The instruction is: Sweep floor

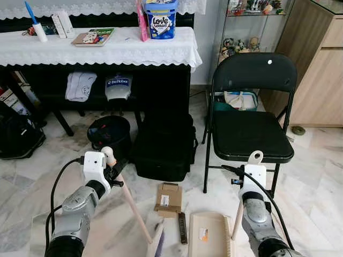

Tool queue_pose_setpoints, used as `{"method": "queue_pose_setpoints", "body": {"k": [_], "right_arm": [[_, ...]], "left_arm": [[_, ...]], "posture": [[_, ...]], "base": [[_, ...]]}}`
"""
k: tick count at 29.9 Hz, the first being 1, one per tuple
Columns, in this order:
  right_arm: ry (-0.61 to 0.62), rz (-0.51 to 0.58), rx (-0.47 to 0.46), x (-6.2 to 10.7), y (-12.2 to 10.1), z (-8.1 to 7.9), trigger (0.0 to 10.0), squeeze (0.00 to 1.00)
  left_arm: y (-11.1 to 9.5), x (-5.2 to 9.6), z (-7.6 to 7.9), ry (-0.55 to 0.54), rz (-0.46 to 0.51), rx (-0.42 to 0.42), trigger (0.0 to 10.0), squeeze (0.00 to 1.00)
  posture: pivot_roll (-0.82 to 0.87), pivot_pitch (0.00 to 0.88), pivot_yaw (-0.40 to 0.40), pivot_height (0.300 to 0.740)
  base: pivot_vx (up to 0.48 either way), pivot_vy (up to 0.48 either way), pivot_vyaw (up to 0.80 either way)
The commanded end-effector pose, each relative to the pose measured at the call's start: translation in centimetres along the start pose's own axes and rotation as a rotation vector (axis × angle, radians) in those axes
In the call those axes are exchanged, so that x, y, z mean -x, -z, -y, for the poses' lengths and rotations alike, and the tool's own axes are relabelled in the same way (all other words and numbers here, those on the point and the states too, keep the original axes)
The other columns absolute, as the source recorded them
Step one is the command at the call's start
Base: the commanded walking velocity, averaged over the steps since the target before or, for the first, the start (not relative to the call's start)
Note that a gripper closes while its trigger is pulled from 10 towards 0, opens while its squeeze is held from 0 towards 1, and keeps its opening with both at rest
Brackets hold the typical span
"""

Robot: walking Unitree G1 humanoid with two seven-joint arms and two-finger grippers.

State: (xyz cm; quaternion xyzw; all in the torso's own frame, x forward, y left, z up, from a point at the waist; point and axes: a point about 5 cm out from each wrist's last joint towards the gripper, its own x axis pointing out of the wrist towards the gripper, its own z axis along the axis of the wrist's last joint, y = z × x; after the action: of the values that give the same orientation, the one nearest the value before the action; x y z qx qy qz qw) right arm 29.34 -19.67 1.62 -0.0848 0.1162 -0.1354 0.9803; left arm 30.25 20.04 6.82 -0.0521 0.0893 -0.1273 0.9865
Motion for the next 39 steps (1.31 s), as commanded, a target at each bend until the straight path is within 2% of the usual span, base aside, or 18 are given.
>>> {"method": "queue_pose_setpoints", "body": {"k": [1,4,8,14,16,17,23,26,27,31,33,39], "right_arm": [[0.005,-0.052,0.01,0.4,1.0,0.1,10.0,0.0],[0.008,-0.053,0.01,0.4,1.0,0.1,10.0,0.0],[0.009,-0.056,0.009,0.3,0.9,0.1,10.0,0.0],[0.011,-0.058,0.007,0.3,0.9,0.1,10.0,0.0],[0.011,-0.059,0.008,0.2,0.9,0.1,10.0,0.0],[0.011,-0.057,0.007,0.2,0.8,0.2,10.0,0.0],[0.016,-0.055,0.007,0.1,0.7,0.3,10.0,0.0],[0.014,-0.056,0.008,0.1,0.7,0.3,10.0,0.0],[0.013,-0.056,0.008,0.1,0.7,0.3,10.0,0.0],[0.012,-0.056,0.008,0.1,0.7,0.3,10.0,0.0],[0.013,-0.056,0.007,0.1,0.7,0.3,10.0,0.0],[0.012,-0.057,0.008,0.1,0.8,0.3,10.0,0.0]], "left_arm": [[0.1,-0.2,0.1,0.011,-0.014,0.004,10.0,0.0],[0.1,-0.2,0.1,0.014,-0.014,0.006,10.0,0.0],[0.1,-0.3,0.3,0.03,-0.012,0.051,10.0,0.0],[0.2,-0.3,0.9,0.108,-0.038,0.084,10.0,0.0],[0.0,-0.3,1.1,0.132,-0.031,0.104,10.0,0.0],[-0.8,-0.3,1.4,0.171,-0.005,0.165,10.0,0.0],[-2.4,-0.3,1.4,0.217,0.049,0.223,10.0,0.0],[-2.7,-0.3,1.1,0.194,0.05,0.18,10.0,0.0],[-2.8,-0.2,0.7,0.168,0.044,0.139,10.0,0.0],[-3.0,0.0,0.3,0.156,0.044,0.112,10.0,0.0],[-3.5,0.2,-0.3,0.132,0.043,0.052,10.0,0.0],[-3.9,0.3,-0.7,0.12,0.04,0.005,10.0,0.0]], "posture": [[0.09,0.001,0.062,0.74],[0.09,0.0,0.061,0.74],[0.09,0.0,0.064,0.74],[0.09,0.0,0.062,0.74],[0.09,0.0,0.06,0.74],[0.09,0.0,0.061,0.74],[0.09,0.0,0.057,0.74],[0.1,0.0,0.055,0.74],[0.1,0.0,0.055,0.74],[0.1,0.0,0.055,0.74],[0.09,0.0,0.056,0.74],[0.1,0.0,0.057,0.74]], "base": [[0.0,0.0,0.0],[0.0,0.0,0.0],[0.0,0.0,0.0],[0.0,0.0,0.0],[0.0,0.0,0.0],[0.0,0.0,0.0],[0.0,0.0,0.0],[0.0,0.0,0.0],[0.0,0.0,0.0],[0.0,0.0,0.0],[0.0,0.0,0.0],[0.0,0.0,0.0]]}}
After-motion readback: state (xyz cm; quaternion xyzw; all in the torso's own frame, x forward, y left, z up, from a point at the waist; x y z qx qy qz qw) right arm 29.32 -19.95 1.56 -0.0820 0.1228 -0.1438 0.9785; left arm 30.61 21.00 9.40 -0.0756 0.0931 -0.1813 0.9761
